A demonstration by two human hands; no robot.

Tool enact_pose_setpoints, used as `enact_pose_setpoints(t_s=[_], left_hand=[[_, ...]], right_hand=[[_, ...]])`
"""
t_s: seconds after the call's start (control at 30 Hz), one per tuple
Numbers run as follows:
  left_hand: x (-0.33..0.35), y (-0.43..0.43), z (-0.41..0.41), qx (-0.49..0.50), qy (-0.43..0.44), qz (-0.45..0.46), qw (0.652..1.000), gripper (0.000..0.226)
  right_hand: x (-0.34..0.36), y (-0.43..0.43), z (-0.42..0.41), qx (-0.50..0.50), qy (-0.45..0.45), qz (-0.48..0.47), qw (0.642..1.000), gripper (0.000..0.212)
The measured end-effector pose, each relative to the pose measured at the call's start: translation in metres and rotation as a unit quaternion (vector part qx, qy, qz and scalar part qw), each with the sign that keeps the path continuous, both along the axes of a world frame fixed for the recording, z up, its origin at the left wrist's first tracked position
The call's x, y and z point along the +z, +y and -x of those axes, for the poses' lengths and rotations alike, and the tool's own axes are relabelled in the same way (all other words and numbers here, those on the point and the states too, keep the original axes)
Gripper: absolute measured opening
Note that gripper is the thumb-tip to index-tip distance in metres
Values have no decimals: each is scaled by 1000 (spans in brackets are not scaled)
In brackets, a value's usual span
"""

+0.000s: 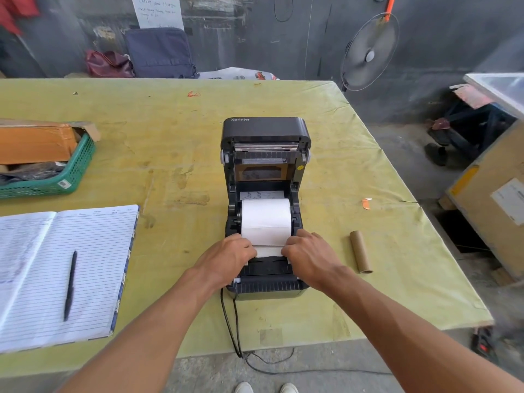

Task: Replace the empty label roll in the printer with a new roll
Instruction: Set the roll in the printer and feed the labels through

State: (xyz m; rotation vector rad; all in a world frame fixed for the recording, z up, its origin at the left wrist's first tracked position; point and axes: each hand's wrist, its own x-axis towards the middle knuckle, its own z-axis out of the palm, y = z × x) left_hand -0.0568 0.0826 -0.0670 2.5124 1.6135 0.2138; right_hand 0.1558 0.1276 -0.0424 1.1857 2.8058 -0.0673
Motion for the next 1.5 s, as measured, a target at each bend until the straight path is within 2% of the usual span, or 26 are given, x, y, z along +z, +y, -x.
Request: enact_pose_setpoints(t_s=[0.5,0.6,0.7,0.8,1.17,1.5], left_hand=[[-5,-15,-15,72,-30,-29,997,26],[-10,-19,-19,70,-35,-36,996,25],[-9,-19,-18,71,-40,-26,996,22],[-8,-17,-17,73,-26,-25,997,24],[5,-8,-30,65,58,-50,995,21],[9,-13,-32,68,30,-66,995,21]], right_hand=[[-6,-9,-7,-20,56,31,998,14],[-9,-12,-3,-30,61,26,997,20],[-9,-9,1,-34,42,26,998,22],[-6,-5,3,-26,24,18,999,14],[1,-2,11,16,-46,-28,998,12],[-10,-5,9,24,-36,-41,998,7]])
